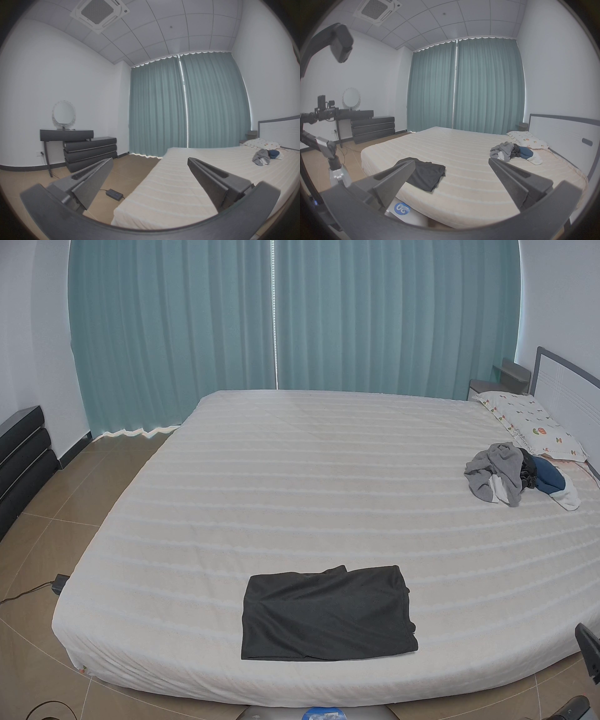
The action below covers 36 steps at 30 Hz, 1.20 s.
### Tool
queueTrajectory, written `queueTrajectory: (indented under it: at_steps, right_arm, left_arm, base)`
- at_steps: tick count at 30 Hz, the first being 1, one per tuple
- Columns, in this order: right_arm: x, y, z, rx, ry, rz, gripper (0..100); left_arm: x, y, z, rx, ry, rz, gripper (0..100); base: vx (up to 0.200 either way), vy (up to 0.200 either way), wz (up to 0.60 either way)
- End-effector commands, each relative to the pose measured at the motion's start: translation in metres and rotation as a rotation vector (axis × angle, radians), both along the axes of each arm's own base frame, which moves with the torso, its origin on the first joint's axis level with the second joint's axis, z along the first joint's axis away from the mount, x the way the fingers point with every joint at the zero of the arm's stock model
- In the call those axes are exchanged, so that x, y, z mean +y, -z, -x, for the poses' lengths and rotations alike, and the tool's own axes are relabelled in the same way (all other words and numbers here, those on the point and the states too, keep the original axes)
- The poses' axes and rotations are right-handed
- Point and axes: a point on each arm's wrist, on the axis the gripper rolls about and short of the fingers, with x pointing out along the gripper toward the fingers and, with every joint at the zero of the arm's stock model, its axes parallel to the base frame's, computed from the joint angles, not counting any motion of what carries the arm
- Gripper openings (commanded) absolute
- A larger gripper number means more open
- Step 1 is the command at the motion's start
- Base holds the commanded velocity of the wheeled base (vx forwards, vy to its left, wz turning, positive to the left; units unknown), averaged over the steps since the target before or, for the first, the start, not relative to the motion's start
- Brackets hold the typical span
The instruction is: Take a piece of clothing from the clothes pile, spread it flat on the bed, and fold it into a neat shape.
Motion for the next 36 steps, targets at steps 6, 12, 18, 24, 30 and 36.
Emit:
queueTrajectory:
  at_steps: [6, 12, 18, 24, 30, 36]
  right_arm:
    - [0.001, 0.01, 0.044, -0.14, 0.044, 0.054, 100]
    - [0.002, 0.017, 0.043, -0.169, 0.029, 0.052, 100]
    - [0.0, 0.039, 0.023, -0.18, 0.126, 0.025, 100]
    - [-0.001, 0.065, 0.006, -0.257, 0.157, -0.003, 100]
    - [-0.002, 0.078, 0.003, -0.116, 0.225, -0.025, 100]
    - [-0.002, 0.081, 0.003, -0.078, 0.218, -0.087, 100]
  left_arm:
    - [-0.009, 0.009, 0.037, -0.169, -0.09, -0.064, 100]
    - [-0.007, 0.024, 0.039, -0.177, -0.054, -0.064, 100]
    - [-0.01, 0.053, 0.02, -0.153, 0.102, -0.093, 100]
    - [-0.011, 0.083, 0.007, -0.045, 0.139, -0.092, 100]
    - [-0.011, 0.095, 0.004, 0.078, 0.147, -0.076, 100]
    - [-0.012, 0.098, 0.004, 0.103, 0.213, -0.07, 100]
  base:
    - [0.0, 0.0, 0.0]
    - [0.0, 0.0, 0.0]
    - [0.0, 0.0, 0.0]
    - [0.0, 0.0, 0.0]
    - [0.0, 0.0, 0.0]
    - [0.0, 0.0, 0.0]
